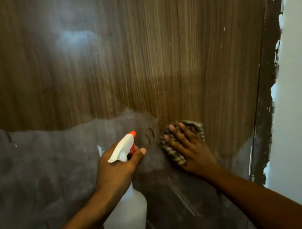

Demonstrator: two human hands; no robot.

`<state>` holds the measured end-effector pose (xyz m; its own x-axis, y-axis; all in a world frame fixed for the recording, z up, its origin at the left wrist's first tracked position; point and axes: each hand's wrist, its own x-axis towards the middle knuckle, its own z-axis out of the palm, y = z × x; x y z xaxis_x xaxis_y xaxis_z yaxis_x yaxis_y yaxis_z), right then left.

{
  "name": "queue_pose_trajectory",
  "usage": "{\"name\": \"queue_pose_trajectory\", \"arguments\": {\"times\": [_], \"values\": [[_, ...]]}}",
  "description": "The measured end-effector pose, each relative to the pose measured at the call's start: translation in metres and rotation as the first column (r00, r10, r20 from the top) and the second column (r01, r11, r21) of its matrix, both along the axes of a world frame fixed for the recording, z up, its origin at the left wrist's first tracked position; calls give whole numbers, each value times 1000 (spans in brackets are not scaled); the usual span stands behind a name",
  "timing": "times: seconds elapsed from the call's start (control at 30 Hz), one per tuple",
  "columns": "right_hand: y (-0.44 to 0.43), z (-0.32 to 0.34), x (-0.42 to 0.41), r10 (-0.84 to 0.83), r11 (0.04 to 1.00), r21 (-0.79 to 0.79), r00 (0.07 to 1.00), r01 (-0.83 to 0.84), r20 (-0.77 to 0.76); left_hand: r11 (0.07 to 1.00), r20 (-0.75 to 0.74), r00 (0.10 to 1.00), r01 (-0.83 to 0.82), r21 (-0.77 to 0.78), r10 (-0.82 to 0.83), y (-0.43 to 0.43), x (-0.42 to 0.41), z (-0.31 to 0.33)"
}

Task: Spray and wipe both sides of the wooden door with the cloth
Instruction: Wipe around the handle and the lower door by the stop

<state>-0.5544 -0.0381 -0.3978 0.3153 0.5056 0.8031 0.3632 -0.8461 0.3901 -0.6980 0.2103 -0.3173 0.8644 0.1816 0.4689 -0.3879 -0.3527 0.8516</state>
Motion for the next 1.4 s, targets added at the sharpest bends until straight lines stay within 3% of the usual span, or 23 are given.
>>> {"name": "queue_pose_trajectory", "arguments": {"times": [0.07,0.13,0.2,0.27,0.33,0.43,0.5,0.57,0.67,0.73,0.8,0.87,0.93,1.0,1.07,1.17,1.27,1.33,1.4], "values": [[-31,-3,-3,-52,998,16,997,53,-49,999,-19,1000,-2,-35,1,9,0,1],[-34,10,-3,-118,965,225,989,136,-94,999,-38,999,-8,-49,7,11,1,0],[-2,41,-5,-138,856,487,984,176,-114,998,-53,998,-24,-56,21,13,0,0],[39,68,-5,-99,761,634,990,137,-96,998,-56,998,-34,-44,31,15,0,-2],[65,71,-4,-43,828,557,998,56,-37,999,-43,999,-33,-32,32,19,-2,-4],[62,35,-3,-15,993,121,997,6,73,999,-33,998,-46,-7,45,25,-5,-6],[40,18,-2,-15,996,-89,996,23,92,995,-41,994,-103,14,104,31,-5,-6],[24,16,-3,-26,985,-168,995,41,92,989,-53,987,-149,19,149,37,-6,-5],[42,33,-8,-39,998,47,997,36,65,990,-77,987,-140,15,141,50,-6,-6],[85,59,-9,-67,955,294,995,44,69,992,-95,988,-124,12,124,61,-8,-5],[138,82,-9,-45,909,416,997,13,66,991,-82,988,-130,7,130,73,-9,-4],[179,81,-10,5,951,308,997,-27,74,990,-67,988,-142,0,142,85,-13,-5],[192,50,-12,49,997,50,997,-53,62,988,-76,985,-157,4,157,98,-17,-7],[176,22,-15,96,978,-192,994,-84,51,988,-77,985,-156,-4,156,116,-22,-8],[153,17,-11,113,956,-279,992,-92,60,987,-77,986,-154,-38,151,135,-26,-6],[145,41,-7,47,999,-2,997,-47,69,978,-83,981,-185,-93,177,159,-32,1],[196,78,-17,-27,941,338,999,14,35,975,-64,981,-191,-113,185,183,-33,4],[237,92,-25,5,932,362,1000,-16,31,977,-52,984,-173,-121,168,193,-32,4],[264,88,-24,62,976,205,998,-67,29,978,-29,989,-149,-145,146,200,-29,4]]}}
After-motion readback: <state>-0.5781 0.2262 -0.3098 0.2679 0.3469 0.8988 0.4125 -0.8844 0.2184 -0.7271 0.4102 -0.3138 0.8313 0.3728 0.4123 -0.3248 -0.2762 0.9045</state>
